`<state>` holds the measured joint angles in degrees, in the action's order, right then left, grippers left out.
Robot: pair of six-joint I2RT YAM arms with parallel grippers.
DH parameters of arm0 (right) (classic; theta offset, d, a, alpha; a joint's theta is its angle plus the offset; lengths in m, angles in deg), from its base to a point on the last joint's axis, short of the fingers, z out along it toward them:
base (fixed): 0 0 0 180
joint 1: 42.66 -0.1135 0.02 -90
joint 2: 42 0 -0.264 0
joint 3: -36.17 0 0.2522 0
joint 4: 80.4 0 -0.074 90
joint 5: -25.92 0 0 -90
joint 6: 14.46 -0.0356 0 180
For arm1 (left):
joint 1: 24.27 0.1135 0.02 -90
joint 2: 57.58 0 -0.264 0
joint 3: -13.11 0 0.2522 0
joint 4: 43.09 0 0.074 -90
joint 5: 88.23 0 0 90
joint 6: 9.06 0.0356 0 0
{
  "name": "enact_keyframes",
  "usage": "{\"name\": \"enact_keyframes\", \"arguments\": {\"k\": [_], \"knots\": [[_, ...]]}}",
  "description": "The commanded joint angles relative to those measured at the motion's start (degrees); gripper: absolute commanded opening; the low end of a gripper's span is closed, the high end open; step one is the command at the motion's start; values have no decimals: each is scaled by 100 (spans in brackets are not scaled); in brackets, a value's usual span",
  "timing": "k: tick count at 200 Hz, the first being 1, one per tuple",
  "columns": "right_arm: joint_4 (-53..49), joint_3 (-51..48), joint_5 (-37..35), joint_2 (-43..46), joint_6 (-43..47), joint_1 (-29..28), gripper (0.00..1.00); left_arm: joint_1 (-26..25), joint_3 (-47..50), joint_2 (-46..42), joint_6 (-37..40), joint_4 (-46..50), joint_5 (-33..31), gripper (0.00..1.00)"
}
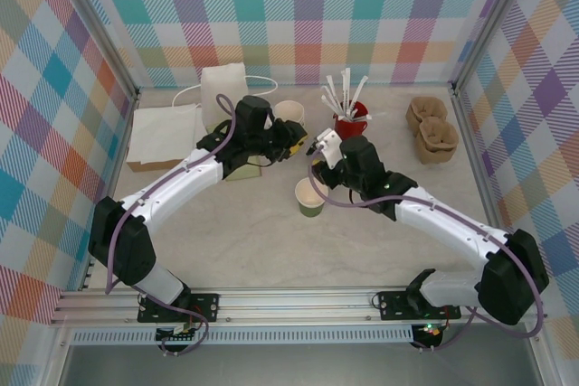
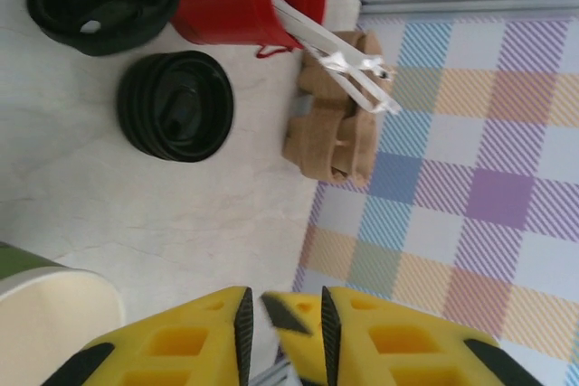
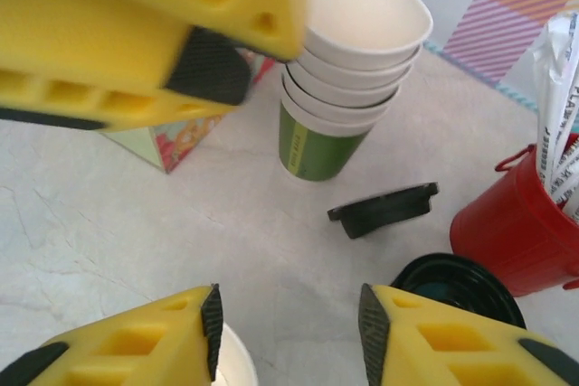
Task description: Pack the takeout coffee
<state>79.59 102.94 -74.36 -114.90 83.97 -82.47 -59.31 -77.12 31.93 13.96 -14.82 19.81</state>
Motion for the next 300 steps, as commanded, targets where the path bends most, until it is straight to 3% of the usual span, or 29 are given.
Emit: {"name": "enact_keyframes", "arguments": {"k": [1,82,141,250,300], "knots": [[-634,484,227,-313,-619,278,48,51,-78,-328,682,550,-429,31],[-2131,1666,-19,-1784,-2146,1173,57,77,265,-1212,2170,1339,-1655,45],[-3008,2529,-567,-2819,-2784,1533,60,95,491,-1704,2724,1785,-2283,53],[-3089,2931,-757,-3569,-2952,1837,51,103,598,-1900,2725,1802,-2353,55],[-3160,3083,-728,-3773,-2939,1845,39,103,602,-1907,2718,1811,-2352,55]]}}
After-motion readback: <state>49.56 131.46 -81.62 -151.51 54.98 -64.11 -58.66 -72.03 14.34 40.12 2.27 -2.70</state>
